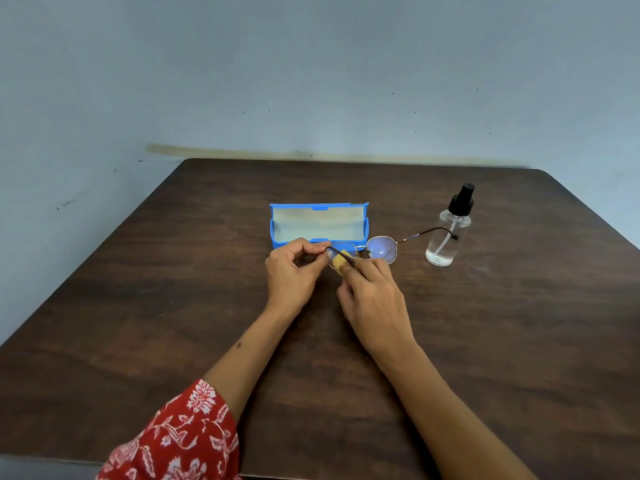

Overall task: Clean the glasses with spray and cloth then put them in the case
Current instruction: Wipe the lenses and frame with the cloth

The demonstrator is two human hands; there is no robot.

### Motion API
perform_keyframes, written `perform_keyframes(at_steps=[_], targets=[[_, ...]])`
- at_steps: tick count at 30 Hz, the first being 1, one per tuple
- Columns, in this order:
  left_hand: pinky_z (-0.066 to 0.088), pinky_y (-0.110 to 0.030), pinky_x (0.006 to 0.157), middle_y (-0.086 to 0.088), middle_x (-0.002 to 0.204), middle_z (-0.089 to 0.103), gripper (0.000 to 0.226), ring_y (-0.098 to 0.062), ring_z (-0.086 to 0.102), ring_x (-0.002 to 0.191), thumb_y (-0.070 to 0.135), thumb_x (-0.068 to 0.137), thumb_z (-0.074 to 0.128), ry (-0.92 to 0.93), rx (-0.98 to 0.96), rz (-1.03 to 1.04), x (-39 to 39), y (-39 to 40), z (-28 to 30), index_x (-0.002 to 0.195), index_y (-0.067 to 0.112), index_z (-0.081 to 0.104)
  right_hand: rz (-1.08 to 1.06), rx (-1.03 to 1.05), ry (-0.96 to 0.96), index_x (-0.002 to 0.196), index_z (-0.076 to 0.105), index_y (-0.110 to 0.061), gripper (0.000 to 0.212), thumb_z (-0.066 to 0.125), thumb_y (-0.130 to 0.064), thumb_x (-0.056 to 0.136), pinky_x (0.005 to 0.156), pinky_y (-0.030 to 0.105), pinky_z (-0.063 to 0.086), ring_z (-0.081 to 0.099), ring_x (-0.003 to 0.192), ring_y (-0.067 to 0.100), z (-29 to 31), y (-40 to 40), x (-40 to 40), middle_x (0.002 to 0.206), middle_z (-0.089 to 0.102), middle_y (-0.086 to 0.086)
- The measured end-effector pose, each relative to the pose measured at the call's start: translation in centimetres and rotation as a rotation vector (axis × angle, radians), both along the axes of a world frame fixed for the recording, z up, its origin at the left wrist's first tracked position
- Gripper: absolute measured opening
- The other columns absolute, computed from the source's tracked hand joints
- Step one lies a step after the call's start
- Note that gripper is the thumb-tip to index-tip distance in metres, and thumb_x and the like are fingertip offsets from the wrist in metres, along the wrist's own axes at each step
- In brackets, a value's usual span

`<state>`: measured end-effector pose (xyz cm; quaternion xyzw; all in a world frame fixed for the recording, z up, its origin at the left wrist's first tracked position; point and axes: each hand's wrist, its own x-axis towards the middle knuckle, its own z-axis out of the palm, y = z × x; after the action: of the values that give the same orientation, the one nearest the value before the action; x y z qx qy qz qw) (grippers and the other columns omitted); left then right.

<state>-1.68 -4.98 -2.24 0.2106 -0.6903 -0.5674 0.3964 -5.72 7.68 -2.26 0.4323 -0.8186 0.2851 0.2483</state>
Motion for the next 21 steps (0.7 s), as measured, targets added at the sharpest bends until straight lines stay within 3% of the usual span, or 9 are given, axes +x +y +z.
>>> perform_keyframes(at_steps=[3, 16, 21], targets=[[0.056, -0.025, 0.075, 0.004, 0.078, 0.072, 0.034, -0.010, 0.071, 0.079, -0.002, 0.071, 0.076, 0.001, -0.009, 0.001, -0.04, 0.07, 0.02, 0.062, 0.028, 0.063, -0.020, -0.017, -0.014, 0.091, 0.071, 0.000, 0.022, 0.072, 0.001, 0.070, 0.066, 0.032, 0.056, 0.062, 0.079, 0.030, 0.11, 0.00, -0.03, 0.089, 0.068, 0.011], [0.057, -0.034, 0.080, -0.002, 0.084, 0.073, 0.029, -0.015, 0.071, 0.085, -0.003, 0.072, 0.075, -0.006, 0.012, -0.019, -0.09, 0.02, -0.13, 0.063, 0.023, 0.065, 0.065, 0.012, -0.023, 0.082, 0.070, -0.002, 0.013, 0.071, 0.000, 0.069, 0.060, 0.032, 0.054, 0.059, 0.074, 0.028, 0.31, 0.03, 0.49, 0.077, 0.064, 0.008], [0.056, -0.029, 0.078, 0.003, 0.080, 0.073, 0.035, -0.014, 0.071, 0.082, -0.002, 0.071, 0.076, 0.003, -0.015, -0.009, -0.13, 0.08, -0.20, 0.061, 0.029, 0.063, -0.007, -0.006, -0.067, 0.090, 0.071, 0.000, 0.017, 0.069, 0.000, 0.072, 0.065, 0.033, 0.055, 0.061, 0.081, 0.030, 0.26, 0.17, 0.31, 0.088, 0.068, 0.010]])
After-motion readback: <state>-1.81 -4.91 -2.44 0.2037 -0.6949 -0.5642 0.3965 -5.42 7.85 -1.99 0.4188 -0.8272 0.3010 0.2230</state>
